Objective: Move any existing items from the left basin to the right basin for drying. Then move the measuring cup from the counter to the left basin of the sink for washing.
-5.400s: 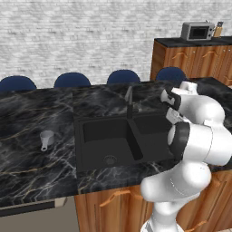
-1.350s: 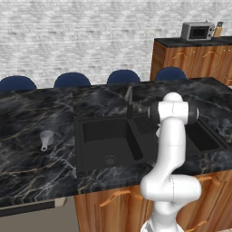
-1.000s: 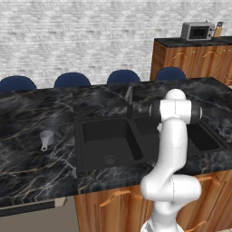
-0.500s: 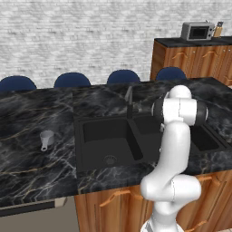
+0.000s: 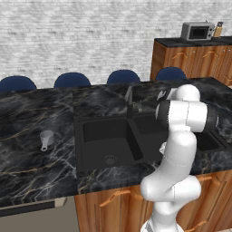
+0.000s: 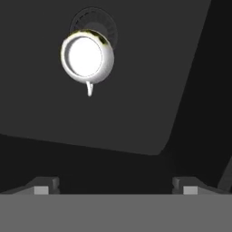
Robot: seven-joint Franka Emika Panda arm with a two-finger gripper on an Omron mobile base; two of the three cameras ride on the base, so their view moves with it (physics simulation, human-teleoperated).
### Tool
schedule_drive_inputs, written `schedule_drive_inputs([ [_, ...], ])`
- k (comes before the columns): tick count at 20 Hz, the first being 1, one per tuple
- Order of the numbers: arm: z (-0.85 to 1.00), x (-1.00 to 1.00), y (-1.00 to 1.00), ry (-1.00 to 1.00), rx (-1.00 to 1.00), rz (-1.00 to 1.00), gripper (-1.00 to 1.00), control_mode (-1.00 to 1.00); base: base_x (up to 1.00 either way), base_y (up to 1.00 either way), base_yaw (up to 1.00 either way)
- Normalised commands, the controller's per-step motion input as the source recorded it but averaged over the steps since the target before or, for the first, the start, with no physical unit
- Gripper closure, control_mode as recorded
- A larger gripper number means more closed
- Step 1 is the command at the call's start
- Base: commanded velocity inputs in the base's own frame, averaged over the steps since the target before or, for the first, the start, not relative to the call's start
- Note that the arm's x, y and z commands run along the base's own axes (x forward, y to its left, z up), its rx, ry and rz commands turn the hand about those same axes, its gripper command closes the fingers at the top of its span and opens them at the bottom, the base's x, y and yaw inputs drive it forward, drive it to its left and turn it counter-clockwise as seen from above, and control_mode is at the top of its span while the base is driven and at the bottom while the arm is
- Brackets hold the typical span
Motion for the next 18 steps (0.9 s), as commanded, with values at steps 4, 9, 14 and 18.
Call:
schedule_drive_inputs([
  [4, 0.43, -0.34, 0.29, -0.07, -0.07, 0.05, -1.00, -1.00, 0.00, 0.00, 0.00],
  [9, 0.40, -0.37, 0.24, -0.08, -0.07, 0.09, -1.00, -1.00, 0.00, 0.00, 0.00],
  [14, 0.34, -0.28, 0.25, -0.07, -0.05, 0.16, -1.00, -1.00, 0.00, 0.00, 0.00],
  [18, 0.29, -0.25, 0.26, -0.06, -0.05, 0.19, -1.00, -1.00, 0.00, 0.00, 0.00],
])
